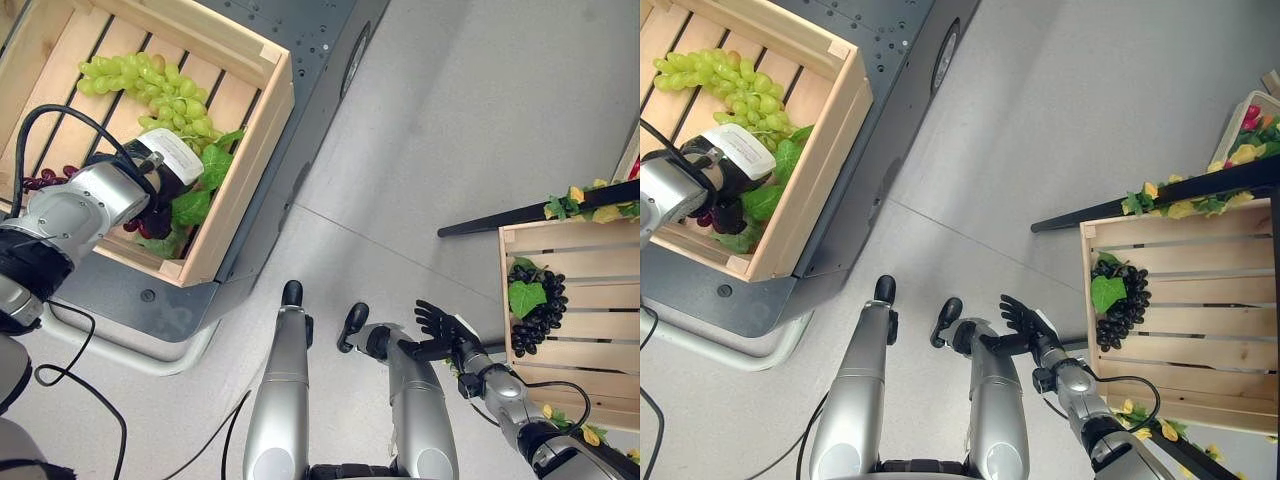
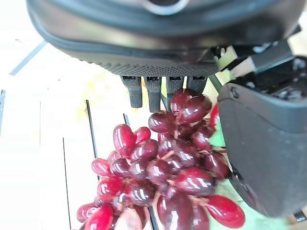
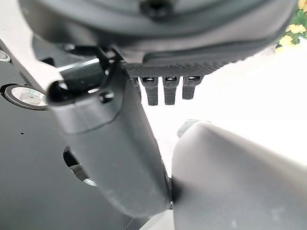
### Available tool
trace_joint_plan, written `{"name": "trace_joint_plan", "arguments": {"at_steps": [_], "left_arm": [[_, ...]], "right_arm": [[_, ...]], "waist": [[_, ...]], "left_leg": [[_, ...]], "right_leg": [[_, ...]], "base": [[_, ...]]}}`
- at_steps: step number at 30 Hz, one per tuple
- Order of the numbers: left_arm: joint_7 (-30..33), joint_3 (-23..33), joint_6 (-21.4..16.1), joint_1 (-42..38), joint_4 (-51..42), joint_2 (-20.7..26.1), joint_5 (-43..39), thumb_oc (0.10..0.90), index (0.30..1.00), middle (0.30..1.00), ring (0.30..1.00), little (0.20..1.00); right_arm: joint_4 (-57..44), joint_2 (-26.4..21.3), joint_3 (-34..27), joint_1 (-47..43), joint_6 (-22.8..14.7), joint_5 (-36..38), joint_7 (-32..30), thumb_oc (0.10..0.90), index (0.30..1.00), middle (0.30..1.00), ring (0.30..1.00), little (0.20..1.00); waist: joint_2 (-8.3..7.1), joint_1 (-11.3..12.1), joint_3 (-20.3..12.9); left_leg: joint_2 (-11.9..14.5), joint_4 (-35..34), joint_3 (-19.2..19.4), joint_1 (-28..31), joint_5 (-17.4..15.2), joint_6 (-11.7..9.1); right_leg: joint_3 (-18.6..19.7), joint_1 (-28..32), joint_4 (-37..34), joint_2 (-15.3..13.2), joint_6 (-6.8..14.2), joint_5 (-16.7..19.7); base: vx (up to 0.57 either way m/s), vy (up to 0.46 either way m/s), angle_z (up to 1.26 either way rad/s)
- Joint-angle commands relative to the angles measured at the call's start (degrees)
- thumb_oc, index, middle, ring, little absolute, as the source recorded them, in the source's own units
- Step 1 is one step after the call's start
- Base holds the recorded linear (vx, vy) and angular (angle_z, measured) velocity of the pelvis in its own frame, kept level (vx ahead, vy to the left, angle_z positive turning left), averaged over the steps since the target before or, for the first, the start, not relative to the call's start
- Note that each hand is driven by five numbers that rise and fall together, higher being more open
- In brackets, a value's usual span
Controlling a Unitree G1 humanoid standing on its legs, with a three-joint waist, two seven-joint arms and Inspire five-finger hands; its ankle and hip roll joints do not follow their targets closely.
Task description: Pick up the fruits from the basket on one side to the basket on the other side
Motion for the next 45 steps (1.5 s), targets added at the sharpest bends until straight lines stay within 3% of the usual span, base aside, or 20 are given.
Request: {"name": "trace_joint_plan", "arguments": {"at_steps": [1,8,11,12,13,14,15,21,24,26,29,38,45], "left_arm": [[-1.49,2.87,7.74,-0.13,8.69,5.97,5.9,0.4,0.3,0.3,0.3,0.3],[7.88,5.12,6.51,2.21,10.1,5.9,1.13,0.4,0.3,0.3,0.3,0.3],[14.4,7.31,7.56,4.19,10.21,6.35,-8.06,0.4,0.3,0.3,0.3,0.3],[16.92,9.13,10.23,5.91,10.56,6.26,-16.38,0.4,0.3,0.3,0.3,0.3],[17.24,10.06,10.73,6.48,10.72,6.15,-17.64,0.4,0.3,0.3,0.3,0.3],[18.95,12.33,11.59,8.31,11.01,5.77,-21.16,0.4,0.3,0.3,0.3,0.3],[23.21,17.98,10.85,12.93,13.5,4.65,-27.34,0.4,0.3,0.3,0.3,0.3],[32.79,39.46,2.44,29.19,21.06,-1.92,-38.85,0.4,0.3,0.3,0.3,0.3],[32.3,48.82,-0.15,33.49,22.86,-5.96,-49.38,0.4,0.3,0.3,0.3,0.3],[31.85,50.7,-1.04,33.95,23.82,-6.88,-52.47,0.4,0.3,0.3,0.3,0.3],[29.69,57.17,-2.82,34.9,25.39,-9.45,-63.72,0.4,0.3,0.3,0.3,0.3],[27.22,64.55,-3.59,37.02,24.72,-13.96,-84.38,0.4,0.3,0.3,0.3,0.3],[24.64,65.94,-3.47,36.6,21.45,-15.93,-93.67,0.4,0.3,0.3,0.3,0.3]], "right_arm": [[0.21,-2.29,-2.03,2.62,-3.75,1.53,1.74,0.8,0.9,0.9,0.9,0.9],[-0.25,-2.15,-2.13,2.78,-3.55,0.81,1.76,0.8,0.9,0.9,0.9,0.9],[-0.51,-1.79,-2.27,3.25,-3.56,0.5,1.56,0.8,0.9,0.9,0.9,0.9],[-0.67,-1.67,-2.41,3.58,-3.48,0.28,1.39,0.8,0.9,0.9,0.9,0.9],[-0.7,-1.6,-2.55,3.48,-3.41,0.21,1.3,0.8,0.9,0.9,0.9,0.9],[-0.79,-1.42,-2.7,3.64,-3.44,0.02,1.03,0.8,0.9,0.9,0.9,0.9],[-1.28,-0.96,-2.96,4.19,-3.22,-0.28,0.42,0.8,0.9,0.9,0.9,0.9],[-4.36,0.57,-3.45,5.68,-0.48,-1.98,-2.54,0.8,0.9,0.9,0.9,0.9],[-5.8,1.64,-3.53,6.58,0.66,-3.25,-3.56,0.8,0.9,0.9,0.9,0.9],[-6.13,2.0,-3.31,6.93,0.88,-3.63,-3.79,0.8,0.9,0.9,0.9,0.9],[-7.95,3.13,-2.86,7.99,2.12,-4.63,-4.62,0.8,0.9,0.9,0.9,0.9],[-7.34,4.33,-2.66,8.82,3.45,-5.65,-6.29,0.8,0.9,0.9,0.9,0.9],[-7.18,4.37,-2.54,8.78,4.53,-5.94,-7.65,0.8,0.9,0.9,0.9,0.9]], "waist": [[-0.73,1.51,-0.6],[-0.45,1.66,-0.6],[-0.21,2.01,-0.6],[-0.07,2.35,-0.6],[0.0,2.36,-0.6],[0.13,2.49,-0.6],[0.28,2.91,-0.6],[0.83,3.92,-0.6],[0.95,4.04,-0.6],[0.91,4.03,-0.6],[0.64,3.77,-0.6],[1.66,3.3,-2.89],[2.36,3.16,-2.99]], "left_leg": [[-1.9,-5.86,4.27,2.85,0.01,3.48],[-2.07,-5.96,4.37,3.69,-0.07,3.47],[-2.23,-6.38,4.28,4.93,-0.06,3.48],[-2.28,-6.82,4.39,6.03,-0.19,3.47],[-2.36,-6.83,4.29,5.88,-0.02,3.47],[-2.51,-6.92,4.19,6.2,0.06,3.48],[-2.87,-7.21,3.89,7.36,0.11,3.46],[-3.74,-9.1,3.36,12.53,0.42,3.34],[-4.22,-10.85,3.07,15.89,0.83,3.35],[-4.32,-11.49,3.09,17.27,0.81,3.37],[-4.86,-14.37,2.83,22.11,1.1,3.44],[-5.63,-19.27,2.14,27.65,1.91,3.38],[-5.88,-19.48,2.03,28.03,1.99,3.4]], "right_leg": [[-0.21,3.46,-3.62,0.07,2.69,5.84],[-0.16,4.5,-3.79,0.08,2.38,5.45],[-0.18,5.77,-4.0,0.04,2.23,5.16],[0.02,6.75,-4.31,0.13,2.18,4.92],[-0.04,6.64,-4.24,0.1,2.08,4.93],[0.03,6.99,-4.24,0.12,2.02,4.83],[0.16,8.34,-4.49,0.26,1.87,4.51],[0.71,13.5,-5.92,0.54,1.26,3.6],[0.66,16.64,-7.09,0.21,1.06,3.18],[0.87,17.86,-7.71,0.21,1.12,3.11],[1.22,22.21,-10.78,0.21,1.36,3.22],[1.88,27.66,-17.42,1.25,1.46,4.46],[1.93,27.77,-17.56,1.5,1.09,4.6]], "base": [[0.0,0.0,0.0],[0.0,-0.002,0.02],[0.0,-0.005,0.02],[0.0,0.0,0.0],[0.0,0.0,0.0],[0.0,-0.022,-0.03],[0.02,-0.03,-0.04],[0.02,-0.01,-0.01],[0.04,0.0,-0.02],[0.04,-0.003,0.0],[0.05,-0.017,-0.03],[0.04,-0.017,0.0],[0.0,0.0,0.0]]}}
